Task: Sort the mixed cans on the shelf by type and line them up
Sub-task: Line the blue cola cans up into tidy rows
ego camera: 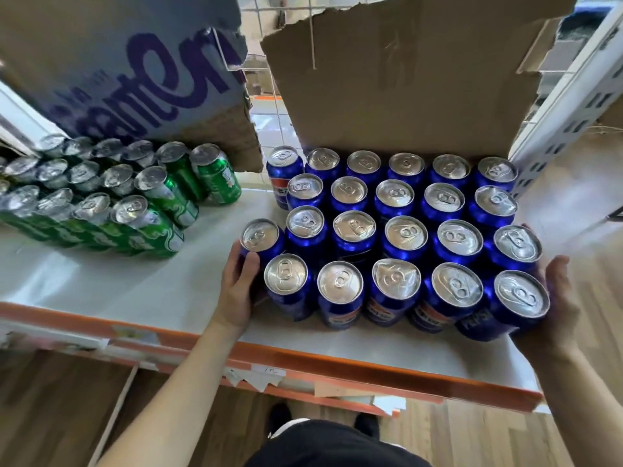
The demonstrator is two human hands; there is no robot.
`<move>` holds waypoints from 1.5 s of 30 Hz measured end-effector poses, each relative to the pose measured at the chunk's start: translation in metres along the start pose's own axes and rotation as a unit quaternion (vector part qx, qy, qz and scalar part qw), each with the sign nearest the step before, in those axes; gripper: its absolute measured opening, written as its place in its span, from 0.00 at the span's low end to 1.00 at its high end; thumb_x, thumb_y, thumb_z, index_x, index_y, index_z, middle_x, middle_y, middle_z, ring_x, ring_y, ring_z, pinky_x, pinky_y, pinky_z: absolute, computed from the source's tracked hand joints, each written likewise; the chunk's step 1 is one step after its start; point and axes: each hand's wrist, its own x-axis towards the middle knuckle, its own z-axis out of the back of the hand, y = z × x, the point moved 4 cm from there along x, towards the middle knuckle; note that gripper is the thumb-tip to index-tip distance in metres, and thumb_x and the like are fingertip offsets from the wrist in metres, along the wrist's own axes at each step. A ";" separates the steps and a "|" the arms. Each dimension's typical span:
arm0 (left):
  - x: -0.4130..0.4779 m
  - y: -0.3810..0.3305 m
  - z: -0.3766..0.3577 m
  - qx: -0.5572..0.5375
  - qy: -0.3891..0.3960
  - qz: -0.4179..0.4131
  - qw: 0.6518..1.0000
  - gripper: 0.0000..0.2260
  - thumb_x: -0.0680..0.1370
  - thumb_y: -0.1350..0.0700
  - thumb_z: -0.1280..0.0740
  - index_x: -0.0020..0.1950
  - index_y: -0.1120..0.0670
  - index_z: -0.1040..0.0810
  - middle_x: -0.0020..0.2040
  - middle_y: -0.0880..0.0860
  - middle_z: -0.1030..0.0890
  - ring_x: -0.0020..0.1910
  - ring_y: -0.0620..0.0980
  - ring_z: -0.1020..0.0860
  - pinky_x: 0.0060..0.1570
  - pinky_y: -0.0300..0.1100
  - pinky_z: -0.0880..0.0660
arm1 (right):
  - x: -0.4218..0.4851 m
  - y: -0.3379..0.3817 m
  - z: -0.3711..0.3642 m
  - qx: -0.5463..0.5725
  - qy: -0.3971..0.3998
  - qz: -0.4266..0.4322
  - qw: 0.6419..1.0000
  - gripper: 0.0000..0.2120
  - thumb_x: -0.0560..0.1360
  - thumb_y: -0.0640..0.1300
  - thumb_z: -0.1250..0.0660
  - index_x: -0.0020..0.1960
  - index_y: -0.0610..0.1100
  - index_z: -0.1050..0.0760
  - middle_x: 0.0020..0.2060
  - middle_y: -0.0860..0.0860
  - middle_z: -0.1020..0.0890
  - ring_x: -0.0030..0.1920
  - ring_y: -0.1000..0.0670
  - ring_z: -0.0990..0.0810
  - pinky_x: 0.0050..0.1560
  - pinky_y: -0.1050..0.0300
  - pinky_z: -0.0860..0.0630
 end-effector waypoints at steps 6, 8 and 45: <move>0.055 -0.044 0.026 0.033 -0.075 0.000 0.997 0.22 0.76 0.38 0.38 0.63 0.51 0.27 0.61 0.52 0.22 0.60 0.51 0.24 0.69 0.57 0.32 | 0.003 -0.021 0.004 0.115 0.173 -0.033 0.978 0.34 0.82 0.66 0.62 0.79 0.48 0.67 0.70 0.45 0.72 0.68 0.45 0.80 0.63 0.55 0.85; 0.088 -0.068 0.018 0.170 -0.028 -0.011 0.985 0.23 0.77 0.45 0.36 0.70 0.48 0.32 0.67 0.51 0.26 0.63 0.49 0.24 0.66 0.56 0.27 | 0.001 -0.022 0.003 0.117 0.191 -0.043 0.974 0.34 0.81 0.68 0.63 0.78 0.49 0.68 0.71 0.46 0.72 0.68 0.48 0.81 0.64 0.55 0.85; 0.096 -0.033 0.017 0.336 -0.023 -0.116 0.934 0.31 0.74 0.53 0.24 0.74 0.57 0.31 0.64 0.53 0.20 0.59 0.50 0.20 0.61 0.44 0.25 | -0.010 -0.022 -0.044 0.065 0.157 -0.050 0.984 0.36 0.84 0.60 0.59 0.78 0.32 0.55 0.77 0.32 0.50 0.78 0.37 0.51 0.76 0.46 0.60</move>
